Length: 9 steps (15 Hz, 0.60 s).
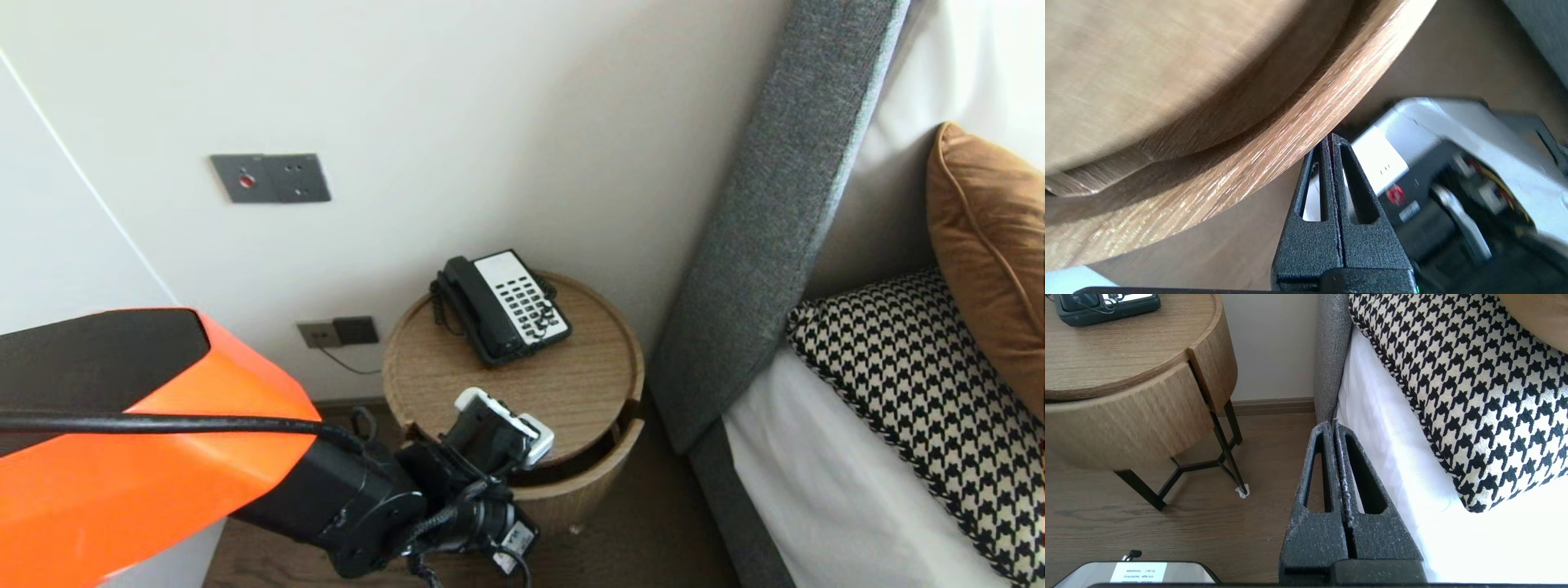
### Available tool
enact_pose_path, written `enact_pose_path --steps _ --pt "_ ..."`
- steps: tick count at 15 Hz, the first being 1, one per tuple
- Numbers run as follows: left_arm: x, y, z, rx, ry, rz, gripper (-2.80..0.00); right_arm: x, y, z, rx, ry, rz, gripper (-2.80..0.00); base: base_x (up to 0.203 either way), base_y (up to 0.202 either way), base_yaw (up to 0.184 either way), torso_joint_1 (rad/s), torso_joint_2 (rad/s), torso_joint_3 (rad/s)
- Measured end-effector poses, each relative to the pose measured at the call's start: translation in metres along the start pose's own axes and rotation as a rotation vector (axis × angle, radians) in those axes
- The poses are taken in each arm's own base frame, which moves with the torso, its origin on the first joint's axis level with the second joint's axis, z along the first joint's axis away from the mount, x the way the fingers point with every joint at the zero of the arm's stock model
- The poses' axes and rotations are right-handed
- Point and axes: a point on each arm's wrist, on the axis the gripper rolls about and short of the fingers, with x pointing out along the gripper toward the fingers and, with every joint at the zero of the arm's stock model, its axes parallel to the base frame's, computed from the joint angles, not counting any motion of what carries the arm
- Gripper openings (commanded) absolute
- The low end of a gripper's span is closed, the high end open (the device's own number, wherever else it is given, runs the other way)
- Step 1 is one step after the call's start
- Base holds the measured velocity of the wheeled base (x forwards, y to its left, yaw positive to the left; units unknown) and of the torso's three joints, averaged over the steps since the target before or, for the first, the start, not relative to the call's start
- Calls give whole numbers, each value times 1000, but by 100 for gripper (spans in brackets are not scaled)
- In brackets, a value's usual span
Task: Close the nightstand drawer
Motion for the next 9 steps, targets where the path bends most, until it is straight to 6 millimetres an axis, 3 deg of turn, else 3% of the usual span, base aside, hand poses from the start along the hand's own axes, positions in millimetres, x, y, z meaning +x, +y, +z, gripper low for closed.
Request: enact_pose_path --steps 9 --pt "12 18 8 -36 -54 35 -280 0 0 0 0 0 0 -280 0 0 0 0 0 0"
